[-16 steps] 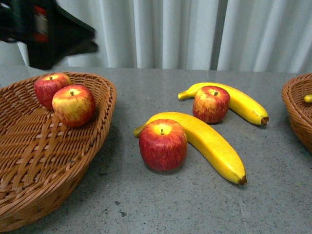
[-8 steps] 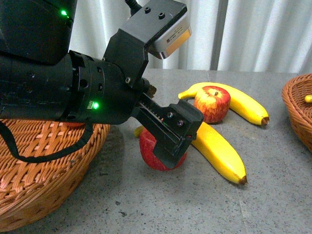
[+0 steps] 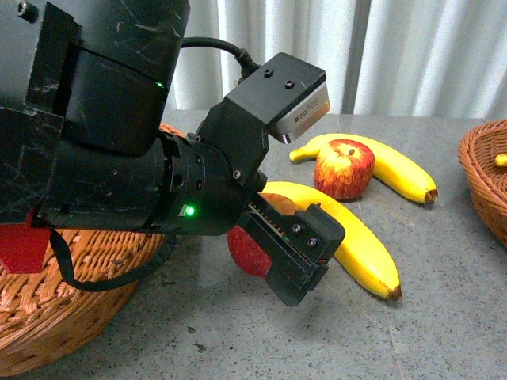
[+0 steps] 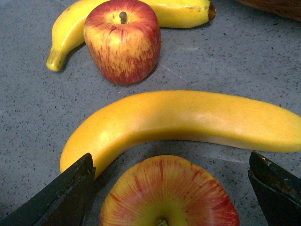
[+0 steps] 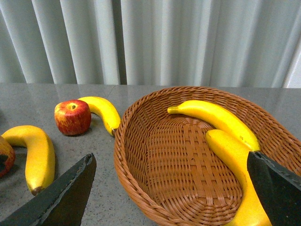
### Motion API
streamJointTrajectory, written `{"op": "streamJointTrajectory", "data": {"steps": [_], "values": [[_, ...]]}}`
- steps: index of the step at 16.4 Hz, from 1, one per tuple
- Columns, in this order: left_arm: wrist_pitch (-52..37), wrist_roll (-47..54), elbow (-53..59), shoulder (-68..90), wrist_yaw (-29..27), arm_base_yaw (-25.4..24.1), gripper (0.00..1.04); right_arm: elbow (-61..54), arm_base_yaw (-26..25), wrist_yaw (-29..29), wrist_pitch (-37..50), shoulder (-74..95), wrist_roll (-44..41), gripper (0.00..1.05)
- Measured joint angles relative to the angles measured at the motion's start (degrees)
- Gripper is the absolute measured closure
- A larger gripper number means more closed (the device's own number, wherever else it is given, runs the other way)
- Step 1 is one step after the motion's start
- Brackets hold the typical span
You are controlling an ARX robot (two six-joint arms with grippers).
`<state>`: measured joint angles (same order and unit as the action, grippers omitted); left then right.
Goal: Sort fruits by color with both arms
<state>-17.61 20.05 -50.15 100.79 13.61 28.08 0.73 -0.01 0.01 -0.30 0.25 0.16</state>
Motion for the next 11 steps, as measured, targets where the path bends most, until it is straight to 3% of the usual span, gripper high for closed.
{"op": "streamJointTrajectory", "data": {"steps": [4,5,6,11], "values": [[0.81,1.70,0.00,0.52,-1.40,0.24,0.09,0.00,0.00,0.00,0.00,0.00,0.00,0.07],[0.76,1.95,0.00,0.52,-1.57,0.35,0.25,0.00,0.00,0.00,0.02,0.00,0.00,0.07],[0.81,2.19,0.00,0.44,-1.88,0.59,0.34,0.00,0.00,0.00,0.00,0.00,0.00,0.07],[-0.74,1.03,0.02,-3.93,-4.52,1.18,0.41,0.00,0.00,0.00,0.00,0.00,0.00,0.07]]}}
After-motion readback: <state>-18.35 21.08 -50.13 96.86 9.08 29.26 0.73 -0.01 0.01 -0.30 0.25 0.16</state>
